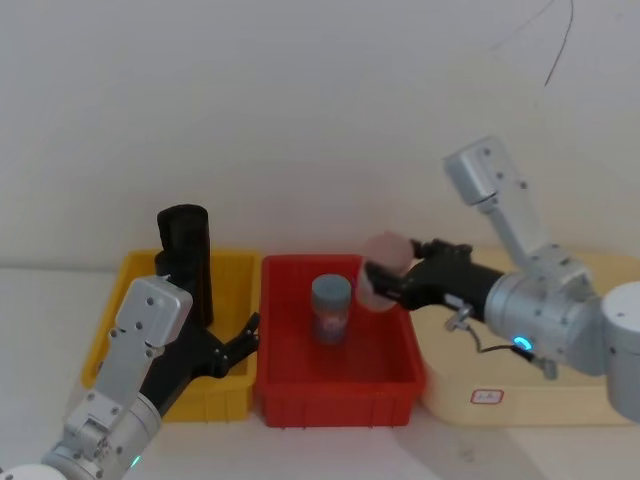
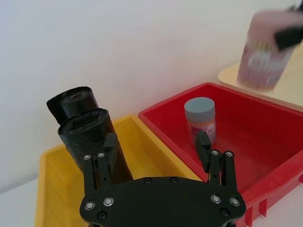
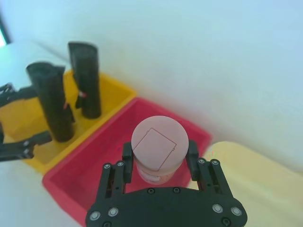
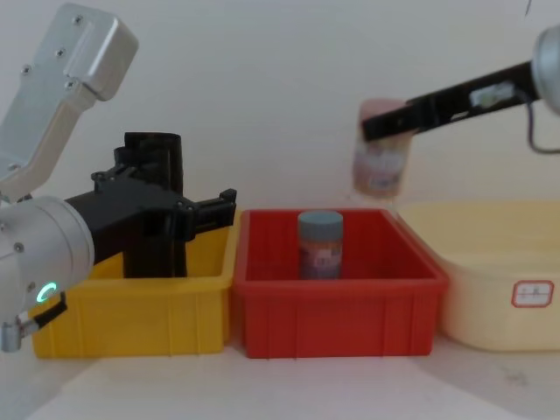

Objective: Pick up the garbage bag with the one hand and transfer it to the other hand.

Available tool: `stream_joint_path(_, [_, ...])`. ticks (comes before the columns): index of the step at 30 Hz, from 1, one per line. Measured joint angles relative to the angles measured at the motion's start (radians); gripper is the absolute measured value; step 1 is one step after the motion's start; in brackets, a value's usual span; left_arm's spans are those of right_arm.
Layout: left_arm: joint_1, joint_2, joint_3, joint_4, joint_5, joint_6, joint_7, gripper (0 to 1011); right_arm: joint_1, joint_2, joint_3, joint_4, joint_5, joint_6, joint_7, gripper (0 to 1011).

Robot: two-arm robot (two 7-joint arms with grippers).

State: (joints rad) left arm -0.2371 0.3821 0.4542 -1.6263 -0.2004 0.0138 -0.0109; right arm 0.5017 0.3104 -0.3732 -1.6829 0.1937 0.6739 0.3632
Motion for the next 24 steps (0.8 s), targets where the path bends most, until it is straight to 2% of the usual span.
stream_joint_path(12, [0.000, 0.000, 0.000, 0.000, 0.000, 0.000, 0.000, 1001, -0.064, 0.030, 0.114, -0.113, -0.020, -0.041, -0.092, 645])
stream_joint_path(21, [0.000, 0.000, 0.000, 0.000, 0.000, 0.000, 0.000, 1001, -0.087, 0.050, 0.197, -0.128, -0.050, -0.081, -0.154, 645])
stream_joint_path(24, [0.000, 0.000, 0.000, 0.000, 0.000, 0.000, 0.000, 1001, -0.090, 0.054, 0.214, -0.121, -0.058, -0.091, -0.168, 645])
